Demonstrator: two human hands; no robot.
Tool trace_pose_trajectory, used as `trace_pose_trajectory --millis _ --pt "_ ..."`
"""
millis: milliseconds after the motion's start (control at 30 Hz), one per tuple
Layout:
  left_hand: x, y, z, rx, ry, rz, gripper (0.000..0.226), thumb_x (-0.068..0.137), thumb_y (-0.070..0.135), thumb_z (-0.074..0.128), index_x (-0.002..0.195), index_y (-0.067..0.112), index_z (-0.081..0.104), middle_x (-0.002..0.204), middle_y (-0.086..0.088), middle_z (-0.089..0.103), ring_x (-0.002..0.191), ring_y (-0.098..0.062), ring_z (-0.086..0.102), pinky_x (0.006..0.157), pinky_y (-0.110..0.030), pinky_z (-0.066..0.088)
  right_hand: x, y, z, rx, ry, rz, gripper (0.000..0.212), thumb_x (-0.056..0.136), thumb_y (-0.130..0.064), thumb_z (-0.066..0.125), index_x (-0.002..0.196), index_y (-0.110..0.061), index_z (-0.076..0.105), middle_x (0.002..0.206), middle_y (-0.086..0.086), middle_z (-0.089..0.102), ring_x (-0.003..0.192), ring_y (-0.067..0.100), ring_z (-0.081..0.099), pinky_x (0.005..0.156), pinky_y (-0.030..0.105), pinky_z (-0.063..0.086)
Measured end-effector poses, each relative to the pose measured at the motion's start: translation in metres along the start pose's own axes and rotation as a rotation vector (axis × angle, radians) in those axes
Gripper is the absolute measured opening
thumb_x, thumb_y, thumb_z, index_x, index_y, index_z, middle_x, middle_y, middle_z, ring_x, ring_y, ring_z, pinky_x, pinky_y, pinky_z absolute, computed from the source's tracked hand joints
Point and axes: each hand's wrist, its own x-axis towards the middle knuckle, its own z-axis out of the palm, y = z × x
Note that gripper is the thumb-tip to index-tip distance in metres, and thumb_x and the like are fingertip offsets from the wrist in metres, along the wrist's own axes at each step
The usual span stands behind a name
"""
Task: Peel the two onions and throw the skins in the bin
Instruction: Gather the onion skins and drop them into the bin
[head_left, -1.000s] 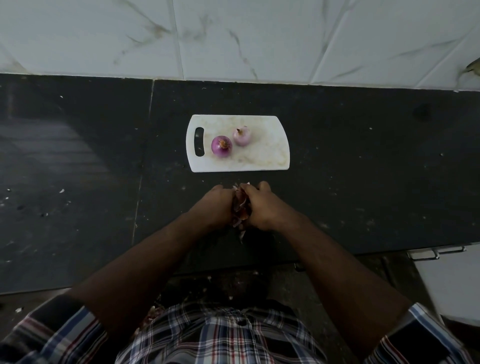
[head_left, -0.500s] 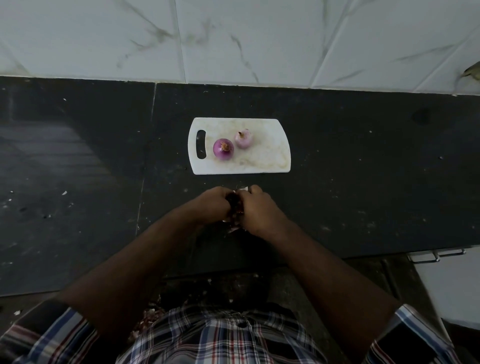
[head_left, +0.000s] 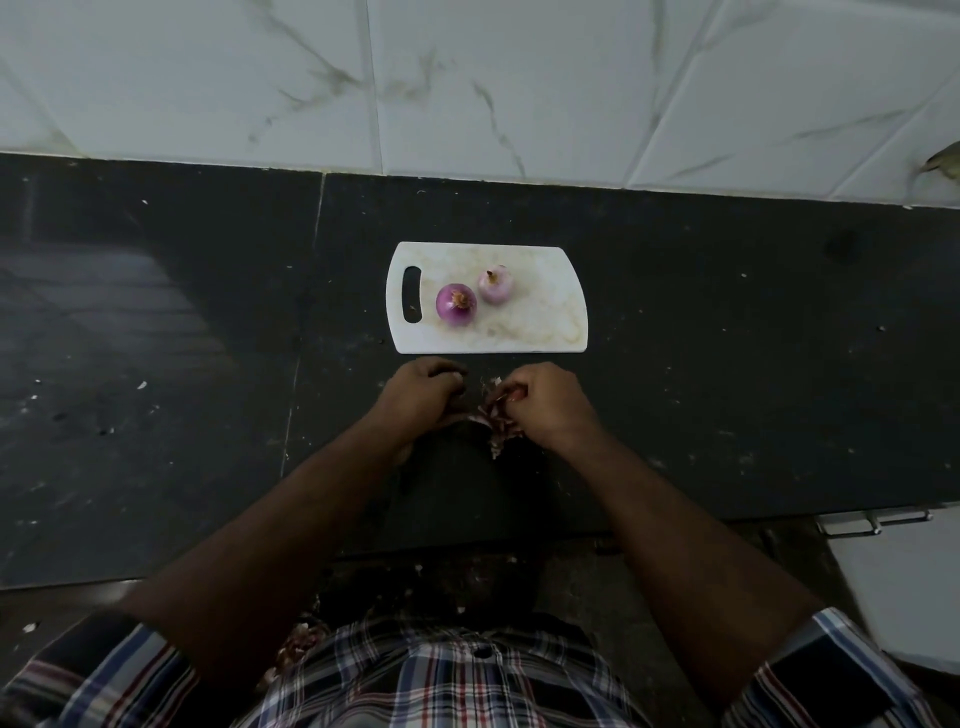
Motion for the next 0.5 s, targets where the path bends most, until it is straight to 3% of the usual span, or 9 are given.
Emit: trace_pose_trajectory --millis 100,167,233,367,500 --pt "0.001 0.001 0.01 -0.309 -0.049 -0.034 0.028 0.102 0.024 0.051 0.116 0.006 0.067 0.115 -0.018 0.071 0.087 -0.023 0.07 0.065 -0.032 0.058 -0.006 -0.014 -0.011 0.164 0.037 -0.054 0.024 0.083 -0.007 0.07 0.102 -0.02 0.078 0.093 0.001 0.076 0.08 0.012 0.069 0.076 0.03 0.059" --pt "0.0 0.004 0.015 -0.576 -0.214 -0.146 0.035 0.099 0.036 0.051 0.111 0.009 0.068 0.109 -0.013 0.072 0.089 -0.025 0.07 0.075 -0.037 0.057 -0.011 -0.029 -0.013 0.216 0.019 -0.127 0.026 0.082 -0.005 0.069 0.102 -0.019 0.078 0.093 0.001 0.076 0.08 0.012 0.069 0.076 0.029 0.059" --pt "-0.003 0.005 0.021 -0.792 -0.329 -0.24 0.033 0.096 0.04 0.051 0.097 0.014 0.07 0.095 -0.007 0.072 0.084 -0.022 0.069 0.078 -0.034 0.054 -0.015 -0.044 -0.01 0.195 0.006 -0.178 0.029 0.083 -0.004 0.066 0.105 -0.019 0.077 0.102 0.0 0.075 0.082 0.01 0.068 0.075 0.022 0.056" --pt "0.003 -0.002 0.029 -1.024 -0.342 -0.201 0.03 0.098 0.029 0.039 0.083 0.014 0.061 0.086 -0.003 0.061 0.083 -0.017 0.063 0.078 -0.03 0.052 -0.019 -0.062 0.0 -0.077 0.031 -0.242 0.031 0.09 -0.012 0.056 0.118 -0.018 0.068 0.117 0.005 0.065 0.108 0.021 0.059 0.094 0.035 0.05" --pt "0.005 0.003 0.03 -1.109 -0.281 -0.116 0.031 0.1 0.023 0.037 0.081 0.013 0.058 0.088 -0.004 0.06 0.084 -0.021 0.062 0.077 -0.031 0.055 -0.025 -0.064 0.01 -0.176 0.097 -0.231 0.036 0.094 -0.035 0.046 0.119 -0.018 0.065 0.12 0.006 0.062 0.117 0.025 0.05 0.1 0.049 0.044"
